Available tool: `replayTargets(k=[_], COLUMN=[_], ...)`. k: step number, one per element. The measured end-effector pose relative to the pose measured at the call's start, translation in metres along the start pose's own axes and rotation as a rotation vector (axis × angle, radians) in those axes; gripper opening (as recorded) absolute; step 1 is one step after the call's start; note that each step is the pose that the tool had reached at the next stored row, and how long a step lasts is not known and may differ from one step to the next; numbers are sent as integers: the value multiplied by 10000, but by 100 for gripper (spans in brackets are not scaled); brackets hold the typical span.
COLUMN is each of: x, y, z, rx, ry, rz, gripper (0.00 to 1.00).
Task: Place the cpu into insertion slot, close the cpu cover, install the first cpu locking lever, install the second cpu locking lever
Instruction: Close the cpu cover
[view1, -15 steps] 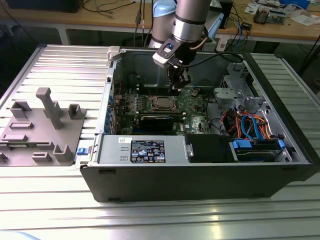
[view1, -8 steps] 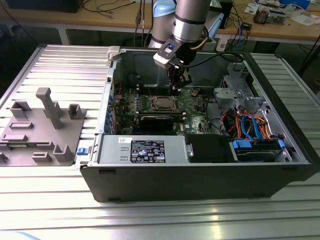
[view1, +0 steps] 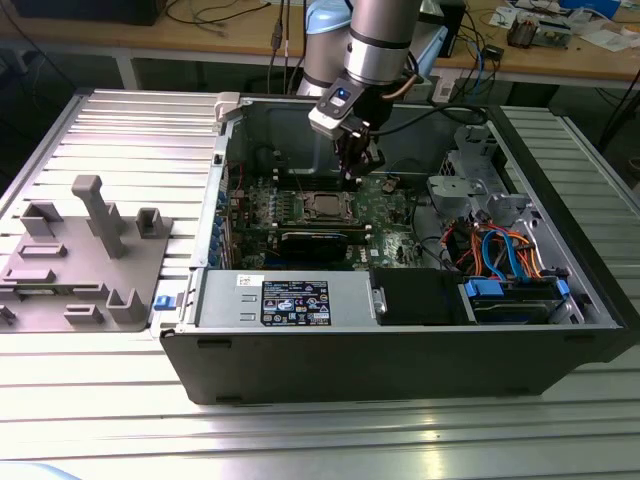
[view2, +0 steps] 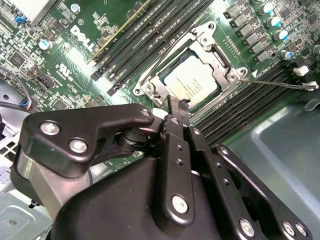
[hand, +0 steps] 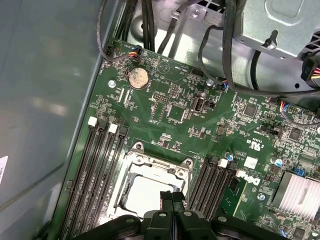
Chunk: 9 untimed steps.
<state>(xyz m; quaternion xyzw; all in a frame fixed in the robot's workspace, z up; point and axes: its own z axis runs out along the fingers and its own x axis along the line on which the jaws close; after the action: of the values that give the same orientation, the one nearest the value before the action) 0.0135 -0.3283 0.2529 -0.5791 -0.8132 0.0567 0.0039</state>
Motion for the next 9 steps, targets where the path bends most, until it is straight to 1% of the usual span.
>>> replayTargets(k=[9], x=[0], y=[0], z=[0], rx=[-18], ry=[-29], rz=[-303], gripper=[11])
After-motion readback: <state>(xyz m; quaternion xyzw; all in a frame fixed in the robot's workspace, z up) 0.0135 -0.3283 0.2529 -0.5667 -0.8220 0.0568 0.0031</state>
